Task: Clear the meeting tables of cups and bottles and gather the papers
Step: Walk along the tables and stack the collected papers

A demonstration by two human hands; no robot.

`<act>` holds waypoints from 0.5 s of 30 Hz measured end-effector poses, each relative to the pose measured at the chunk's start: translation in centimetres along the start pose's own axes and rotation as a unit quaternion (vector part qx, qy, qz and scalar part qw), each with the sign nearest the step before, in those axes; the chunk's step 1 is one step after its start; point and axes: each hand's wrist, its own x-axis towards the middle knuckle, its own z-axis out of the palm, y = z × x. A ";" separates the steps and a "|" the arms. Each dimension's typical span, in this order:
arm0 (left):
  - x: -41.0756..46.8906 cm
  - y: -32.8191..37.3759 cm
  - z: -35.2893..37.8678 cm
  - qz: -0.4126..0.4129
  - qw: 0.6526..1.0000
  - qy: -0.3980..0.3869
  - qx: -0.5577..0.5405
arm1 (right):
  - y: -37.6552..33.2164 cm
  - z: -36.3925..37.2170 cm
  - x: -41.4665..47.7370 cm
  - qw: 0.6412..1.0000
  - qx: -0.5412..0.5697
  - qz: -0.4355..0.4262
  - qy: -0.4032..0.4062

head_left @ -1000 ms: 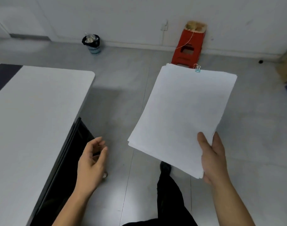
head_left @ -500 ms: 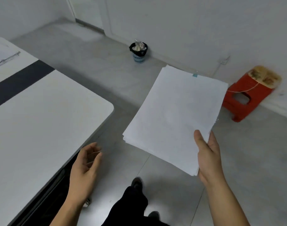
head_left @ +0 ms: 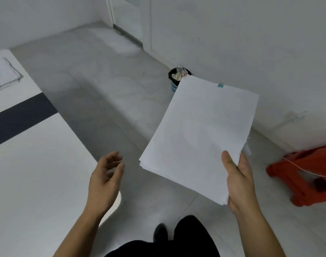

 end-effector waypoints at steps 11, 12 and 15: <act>25.0 1.8 5.3 -0.074 0.988 0.136 0.011 | -2.9 17.3 31.1 0.989 -0.048 0.024 -0.137; 26.8 2.4 5.0 -0.078 0.984 0.162 0.010 | -3.8 19.7 33.6 0.984 -0.057 0.024 -0.168; 31.6 4.1 3.4 -0.096 0.969 0.228 0.010 | -7.1 28.3 39.9 0.964 -0.077 0.029 -0.254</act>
